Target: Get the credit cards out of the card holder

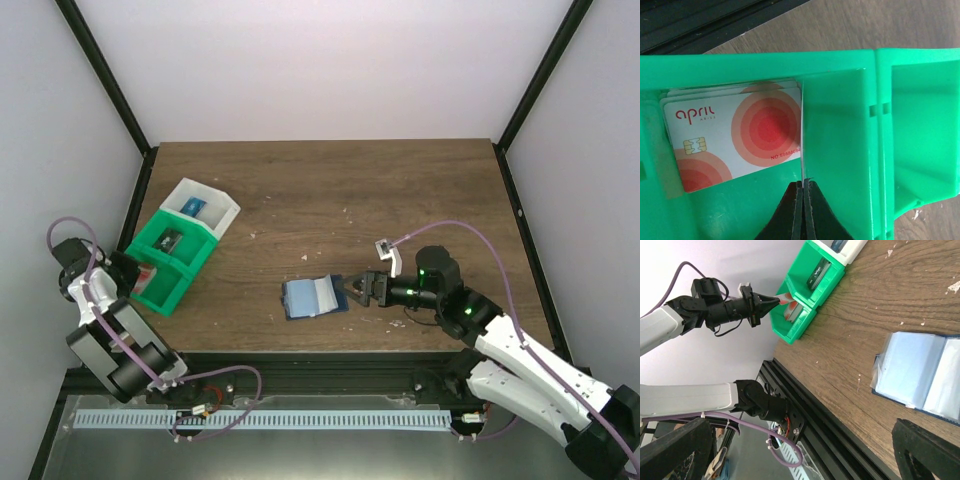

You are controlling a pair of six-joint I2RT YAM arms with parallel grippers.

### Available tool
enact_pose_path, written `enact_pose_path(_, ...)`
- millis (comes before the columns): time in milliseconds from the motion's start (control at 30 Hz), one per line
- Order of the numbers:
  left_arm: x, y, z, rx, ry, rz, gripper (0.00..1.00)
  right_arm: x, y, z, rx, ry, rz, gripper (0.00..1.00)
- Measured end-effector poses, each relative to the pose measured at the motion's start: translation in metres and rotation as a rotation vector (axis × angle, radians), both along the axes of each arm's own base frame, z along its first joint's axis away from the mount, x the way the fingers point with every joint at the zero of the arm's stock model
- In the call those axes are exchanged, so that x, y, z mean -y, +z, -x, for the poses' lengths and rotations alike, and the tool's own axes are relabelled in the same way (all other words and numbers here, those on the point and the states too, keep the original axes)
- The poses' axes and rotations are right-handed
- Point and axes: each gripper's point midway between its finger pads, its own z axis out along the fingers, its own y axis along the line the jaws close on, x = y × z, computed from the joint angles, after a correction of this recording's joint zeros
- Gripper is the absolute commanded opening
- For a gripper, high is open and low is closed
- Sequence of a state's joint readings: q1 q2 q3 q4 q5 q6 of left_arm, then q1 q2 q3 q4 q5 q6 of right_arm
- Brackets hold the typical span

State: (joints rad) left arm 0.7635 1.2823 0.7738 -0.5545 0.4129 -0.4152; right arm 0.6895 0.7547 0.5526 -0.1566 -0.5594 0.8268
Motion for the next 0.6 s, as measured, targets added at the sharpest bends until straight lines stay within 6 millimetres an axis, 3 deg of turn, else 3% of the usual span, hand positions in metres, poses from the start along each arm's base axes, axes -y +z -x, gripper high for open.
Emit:
enact_pose_path(133,-0.002,-0.007,0.000,-0.022,-0.004,0.004,0.01,0.001,0.001,-0.001,0.003,-0.006,-0.001,1.00)
enact_pose_path(400,-0.016,-0.002,0.002,-0.054,0.021,-0.062,0.09,0.002,0.004,-0.001,0.014,-0.014,-0.007,1.00)
enact_pose_path(600,-0.031,0.008,0.004,-0.071,0.060,-0.131,0.22,0.002,0.003,-0.001,0.010,-0.014,-0.005,1.00)
